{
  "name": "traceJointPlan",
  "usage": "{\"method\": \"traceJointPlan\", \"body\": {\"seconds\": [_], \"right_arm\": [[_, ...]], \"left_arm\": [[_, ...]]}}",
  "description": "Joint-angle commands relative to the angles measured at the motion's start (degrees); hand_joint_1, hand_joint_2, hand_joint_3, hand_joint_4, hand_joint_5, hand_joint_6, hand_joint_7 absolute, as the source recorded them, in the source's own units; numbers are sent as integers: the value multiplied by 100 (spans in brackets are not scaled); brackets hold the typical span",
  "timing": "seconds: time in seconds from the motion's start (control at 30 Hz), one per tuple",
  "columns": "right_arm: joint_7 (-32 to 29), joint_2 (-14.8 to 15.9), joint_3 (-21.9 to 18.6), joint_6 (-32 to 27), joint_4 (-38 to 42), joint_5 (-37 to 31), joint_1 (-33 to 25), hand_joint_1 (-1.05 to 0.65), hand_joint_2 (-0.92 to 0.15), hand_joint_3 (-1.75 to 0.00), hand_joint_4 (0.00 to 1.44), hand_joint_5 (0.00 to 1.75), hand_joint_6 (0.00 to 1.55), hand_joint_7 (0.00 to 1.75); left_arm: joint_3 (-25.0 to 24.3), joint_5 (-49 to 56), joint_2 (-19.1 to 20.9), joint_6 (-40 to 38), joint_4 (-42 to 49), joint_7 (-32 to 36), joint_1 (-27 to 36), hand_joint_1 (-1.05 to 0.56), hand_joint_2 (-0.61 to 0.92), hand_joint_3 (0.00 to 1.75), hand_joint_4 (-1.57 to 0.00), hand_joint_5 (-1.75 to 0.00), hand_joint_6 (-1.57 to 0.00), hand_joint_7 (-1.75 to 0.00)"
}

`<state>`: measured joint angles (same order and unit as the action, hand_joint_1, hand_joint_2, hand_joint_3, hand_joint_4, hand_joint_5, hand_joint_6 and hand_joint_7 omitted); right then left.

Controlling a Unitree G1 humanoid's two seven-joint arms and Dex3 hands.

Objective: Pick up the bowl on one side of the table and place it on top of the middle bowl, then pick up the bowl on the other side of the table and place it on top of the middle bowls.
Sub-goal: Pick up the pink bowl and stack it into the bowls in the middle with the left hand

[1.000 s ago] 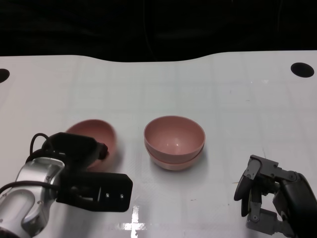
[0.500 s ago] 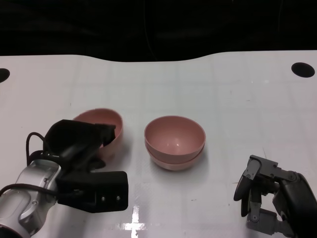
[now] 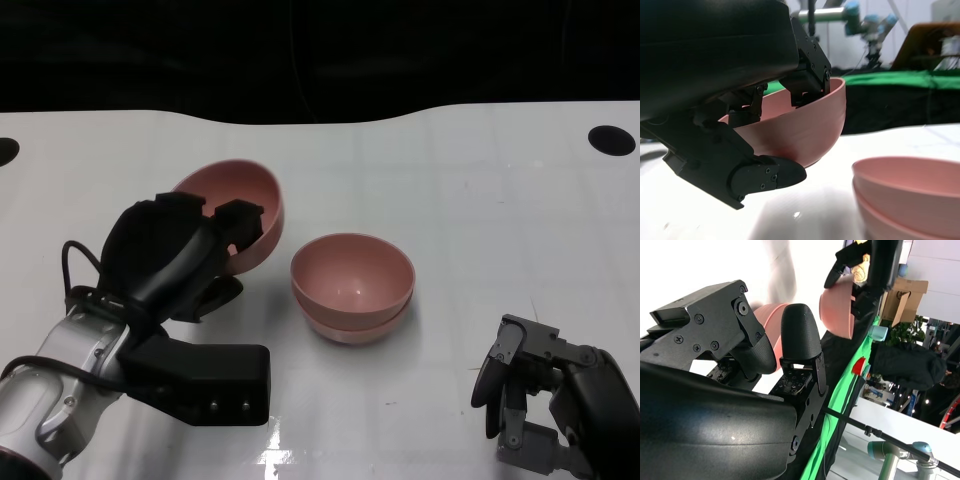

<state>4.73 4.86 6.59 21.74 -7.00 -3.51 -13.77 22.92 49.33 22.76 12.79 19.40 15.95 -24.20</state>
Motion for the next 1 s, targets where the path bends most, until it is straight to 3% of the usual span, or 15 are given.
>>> {"method": "traceJointPlan", "body": {"seconds": [0.03,0.13,0.27,0.4,0.43,0.5,0.63,0.77,0.93,1.0], "right_arm": [[4,7,-54,-34,-28,27,-38,-4,-28,-159,92,175,83,153],[-6,3,-54,-45,-31,13,-41,-4,-28,-159,92,175,83,153],[-14,7,-54,-36,-31,-10,-39,-3,-28,-159,93,175,84,152],[-27,3,-50,-49,-40,-37,-38,-4,-28,-159,93,175,84,152],[-21,4,-50,-34,-28,-31,-33,-4,-28,-159,93,175,84,152],[-9,3,-45,-29,-21,-16,-35,-4,-28,-159,93,175,84,152],[-28,-7,-28,-57,-39,-49,-57,-4,-28,-159,93,175,84,152],[-26,-16,-9,-90,-77,-50,-78,-4,-28,-159,93,175,84,152],[-8,-6,-8,-84,-79,-38,-81,-3,-28,-159,93,175,84,152],[-14,2,-13,-67,-65,-56,-71,-3,-28,-159,93,175,84,152]], "left_arm": [[21,17,18,153,-161,36,-204,-24,50,99,-83,-175,-82,-126],[76,-22,-82,274,-200,-69,-342,-25,56,87,-82,-175,-85,-118],[152,-86,-200,358,-158,-250,-513,-27,62,84,-81,-175,-86,-117],[210,-167,-332,435,-71,-426,-669,-28,61,89,-82,-175,-82,-133],[228,-194,-366,451,-54,-514,-712,-29,61,85,-82,-175,-85,-120],[285,-241,-454,534,24,-621,-812,-28,62,81,-82,-175,-89,-113],[434,-256,-560,664,196,-792,-971,-28,66,77,-82,-175,-83,-137],[502,-270,-605,701,233,-997,-1021,-27,68,74,-81,-175,-79,-147],[686,-198,-653,699,304,-1303,-1127,-28,67,72,-82,-175,-77,-148],[728,-236,-687,716,338,-1415,-1150,-27,68,67,-81,-175,-80,-138]]}}
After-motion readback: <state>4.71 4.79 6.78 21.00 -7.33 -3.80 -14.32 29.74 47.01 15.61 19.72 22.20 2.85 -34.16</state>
